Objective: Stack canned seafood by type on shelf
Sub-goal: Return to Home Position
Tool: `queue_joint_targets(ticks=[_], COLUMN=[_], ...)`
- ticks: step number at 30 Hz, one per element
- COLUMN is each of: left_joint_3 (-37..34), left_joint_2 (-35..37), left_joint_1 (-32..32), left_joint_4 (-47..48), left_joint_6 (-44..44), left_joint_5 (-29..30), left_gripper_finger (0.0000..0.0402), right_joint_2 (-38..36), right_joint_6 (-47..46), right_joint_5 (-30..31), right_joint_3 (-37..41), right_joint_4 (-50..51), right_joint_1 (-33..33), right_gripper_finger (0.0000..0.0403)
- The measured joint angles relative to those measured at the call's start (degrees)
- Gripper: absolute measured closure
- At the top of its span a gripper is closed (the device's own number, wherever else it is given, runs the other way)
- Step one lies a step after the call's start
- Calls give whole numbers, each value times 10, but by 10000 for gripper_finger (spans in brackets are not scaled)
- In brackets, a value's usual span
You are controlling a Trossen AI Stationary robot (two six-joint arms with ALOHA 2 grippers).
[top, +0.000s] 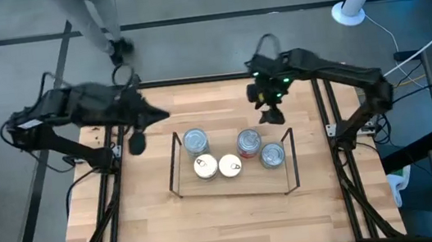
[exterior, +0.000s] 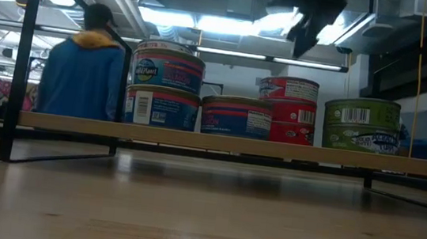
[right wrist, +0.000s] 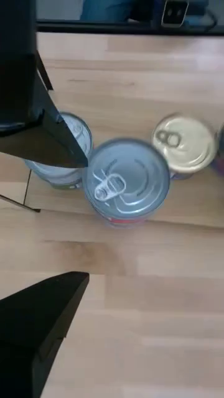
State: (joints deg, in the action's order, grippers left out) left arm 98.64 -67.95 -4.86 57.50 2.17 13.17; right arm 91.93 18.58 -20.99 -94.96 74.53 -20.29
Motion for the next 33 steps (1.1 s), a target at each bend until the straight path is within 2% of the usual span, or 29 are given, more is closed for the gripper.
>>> queue_joint_targets(ticks=[3,6,10,14,20,25,31,33], left_joint_3=[-83,-190,-340,-484,-663,-754,-810,-828], left_joint_2=[64,137,236,330,457,556,664,678], left_joint_1=[-35,-65,-84,-89,-89,-89,-89,-88], left_joint_4=[-11,-61,-160,-256,-377,-420,-416,-420], left_joint_6=[34,54,35,24,24,7,-11,-31], left_joint_5=[52,110,124,124,124,126,132,136], left_gripper_finger=[389,389,389,389,389,389,389,389], right_joint_2=[-49,-105,-185,-276,-413,-553,-715,-761], right_joint_6=[2,2,7,10,-49,-135,-236,-260], right_joint_5=[6,24,28,20,39,58,85,84], right_joint_3=[0,0,18,97,265,426,585,628], right_joint_4=[1,1,-54,-157,-239,-339,-441,-465], right_joint_1=[-1,-5,-9,-8,-7,-7,-7,-7], right_gripper_finger=[116,116,116,116,116,116,116,116])
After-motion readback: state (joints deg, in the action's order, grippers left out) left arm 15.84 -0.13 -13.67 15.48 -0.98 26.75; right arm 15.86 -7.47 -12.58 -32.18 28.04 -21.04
